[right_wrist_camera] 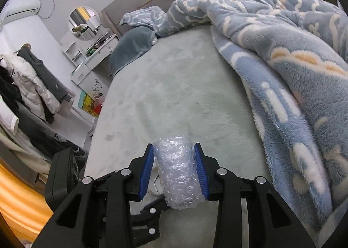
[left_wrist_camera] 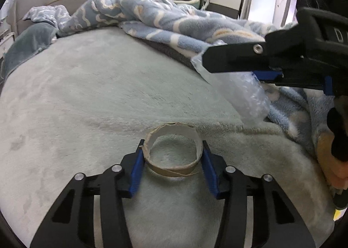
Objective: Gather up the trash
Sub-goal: 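Carry both items over the green bin and open both tools to drop them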
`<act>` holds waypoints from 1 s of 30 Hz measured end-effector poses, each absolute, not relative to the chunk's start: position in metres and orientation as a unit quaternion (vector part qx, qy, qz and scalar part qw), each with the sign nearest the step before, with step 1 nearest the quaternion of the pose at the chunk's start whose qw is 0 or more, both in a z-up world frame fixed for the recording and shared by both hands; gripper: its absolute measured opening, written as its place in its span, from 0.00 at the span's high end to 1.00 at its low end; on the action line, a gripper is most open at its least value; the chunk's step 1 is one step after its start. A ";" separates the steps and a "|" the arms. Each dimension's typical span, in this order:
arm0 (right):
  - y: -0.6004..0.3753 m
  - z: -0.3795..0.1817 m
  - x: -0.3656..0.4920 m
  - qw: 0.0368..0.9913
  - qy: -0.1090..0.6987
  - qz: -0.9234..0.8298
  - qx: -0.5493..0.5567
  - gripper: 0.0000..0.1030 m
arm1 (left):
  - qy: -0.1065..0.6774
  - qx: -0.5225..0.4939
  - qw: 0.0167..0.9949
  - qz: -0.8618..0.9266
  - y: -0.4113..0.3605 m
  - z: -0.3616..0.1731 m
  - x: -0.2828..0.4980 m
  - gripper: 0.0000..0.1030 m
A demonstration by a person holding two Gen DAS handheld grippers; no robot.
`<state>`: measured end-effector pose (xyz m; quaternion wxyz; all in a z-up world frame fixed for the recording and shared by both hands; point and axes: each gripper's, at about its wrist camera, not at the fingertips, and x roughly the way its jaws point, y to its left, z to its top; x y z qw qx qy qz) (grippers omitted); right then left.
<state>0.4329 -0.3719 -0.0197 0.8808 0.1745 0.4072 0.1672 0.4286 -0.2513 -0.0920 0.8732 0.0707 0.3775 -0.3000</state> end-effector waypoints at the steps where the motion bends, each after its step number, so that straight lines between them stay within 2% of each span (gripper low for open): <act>1: -0.371 -0.017 0.431 0.882 0.406 0.167 0.172 0.63 | 0.375 0.070 0.875 -0.298 -0.249 -0.090 0.426 0.50; 18: -0.374 0.007 0.381 0.897 0.377 0.147 0.178 0.63 | 0.356 0.038 0.897 -0.261 -0.210 -0.068 0.377 0.51; 30: -0.322 0.018 0.333 0.905 0.362 0.170 0.143 0.63 | 0.335 0.036 0.921 -0.194 -0.127 -0.037 0.322 0.51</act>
